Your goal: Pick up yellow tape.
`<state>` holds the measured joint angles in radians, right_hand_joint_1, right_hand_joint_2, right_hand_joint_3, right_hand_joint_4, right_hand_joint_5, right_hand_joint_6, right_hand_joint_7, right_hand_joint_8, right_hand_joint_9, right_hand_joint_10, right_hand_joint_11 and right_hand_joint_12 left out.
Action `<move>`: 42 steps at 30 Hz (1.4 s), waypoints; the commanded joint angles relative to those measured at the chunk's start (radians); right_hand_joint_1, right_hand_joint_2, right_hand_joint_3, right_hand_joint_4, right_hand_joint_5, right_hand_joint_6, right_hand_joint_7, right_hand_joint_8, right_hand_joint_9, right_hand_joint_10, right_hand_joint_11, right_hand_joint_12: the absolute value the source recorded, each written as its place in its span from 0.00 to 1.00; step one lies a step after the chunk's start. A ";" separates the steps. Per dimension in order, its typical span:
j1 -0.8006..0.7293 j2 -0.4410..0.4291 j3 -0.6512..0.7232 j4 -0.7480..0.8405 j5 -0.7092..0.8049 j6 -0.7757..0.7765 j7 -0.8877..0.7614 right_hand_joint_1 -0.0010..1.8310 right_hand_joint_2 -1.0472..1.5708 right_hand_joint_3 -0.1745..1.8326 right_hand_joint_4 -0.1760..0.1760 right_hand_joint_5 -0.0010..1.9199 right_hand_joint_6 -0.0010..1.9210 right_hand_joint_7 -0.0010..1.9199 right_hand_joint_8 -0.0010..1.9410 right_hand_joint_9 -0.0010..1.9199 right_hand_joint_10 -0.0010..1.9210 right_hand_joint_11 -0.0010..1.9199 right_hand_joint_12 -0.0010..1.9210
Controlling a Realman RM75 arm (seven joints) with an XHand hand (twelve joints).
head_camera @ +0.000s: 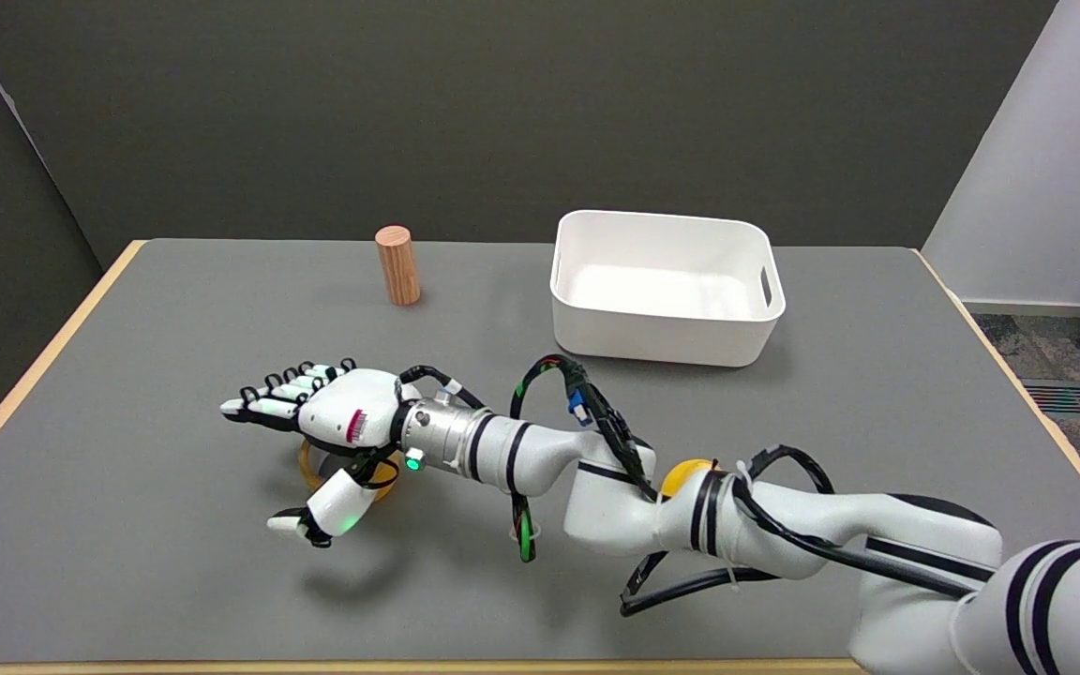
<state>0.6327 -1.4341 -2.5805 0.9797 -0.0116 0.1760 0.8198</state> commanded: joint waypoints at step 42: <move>0.042 0.071 0.021 -0.073 0.051 0.022 0.000 0.66 0.83 0.22 0.67 0.27 0.73 0.40 0.72 0.39 0.64 0.38 0.84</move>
<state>0.6913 -1.3829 -2.6016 0.8756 0.0352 0.1835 0.8210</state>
